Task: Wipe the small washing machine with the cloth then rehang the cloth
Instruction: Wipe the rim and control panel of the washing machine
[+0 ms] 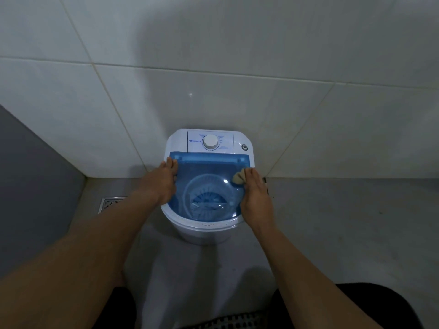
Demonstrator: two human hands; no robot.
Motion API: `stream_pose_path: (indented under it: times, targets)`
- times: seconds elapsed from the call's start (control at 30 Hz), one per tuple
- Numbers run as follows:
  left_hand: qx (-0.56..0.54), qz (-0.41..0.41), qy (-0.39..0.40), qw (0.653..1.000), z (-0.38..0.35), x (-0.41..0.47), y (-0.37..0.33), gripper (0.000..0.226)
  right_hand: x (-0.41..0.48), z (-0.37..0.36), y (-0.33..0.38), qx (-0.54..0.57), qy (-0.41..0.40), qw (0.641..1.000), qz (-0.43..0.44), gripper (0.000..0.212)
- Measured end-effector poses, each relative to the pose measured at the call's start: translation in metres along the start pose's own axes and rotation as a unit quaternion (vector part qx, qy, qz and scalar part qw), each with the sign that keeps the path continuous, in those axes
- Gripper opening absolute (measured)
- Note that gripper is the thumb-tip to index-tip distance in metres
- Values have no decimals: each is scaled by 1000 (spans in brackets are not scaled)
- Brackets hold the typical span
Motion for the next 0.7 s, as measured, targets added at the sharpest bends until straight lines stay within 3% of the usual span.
stream_pose_path:
  times: [0.13,0.4,0.53,0.7]
  targets:
    - [3,-1,-1,1000,0,-1,-1,64,-27,-6,-2,8,-23,1000,-6,47]
    - [5,-12,1,1000,1,2,-1,63,-32,-25,39,-86,-52,995,24,66]
    - [1,-8,-3,1000,1,1,1,62,-23,-46,74,-95,8,993,62,70]
    - [2,-4,-14,1000,3,-1,-2,61,-34,-73,104,-115,78,974,180,70]
Point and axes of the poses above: each hand's wrist, its own x-axis towards the middle knuckle, its own z-axis out of the back of the hand, y = z × x, the point moved 6 cm from there along x, towards the middle knuckle, and after that the axes turned 6 degrees about -z, right-handed, at the moved point
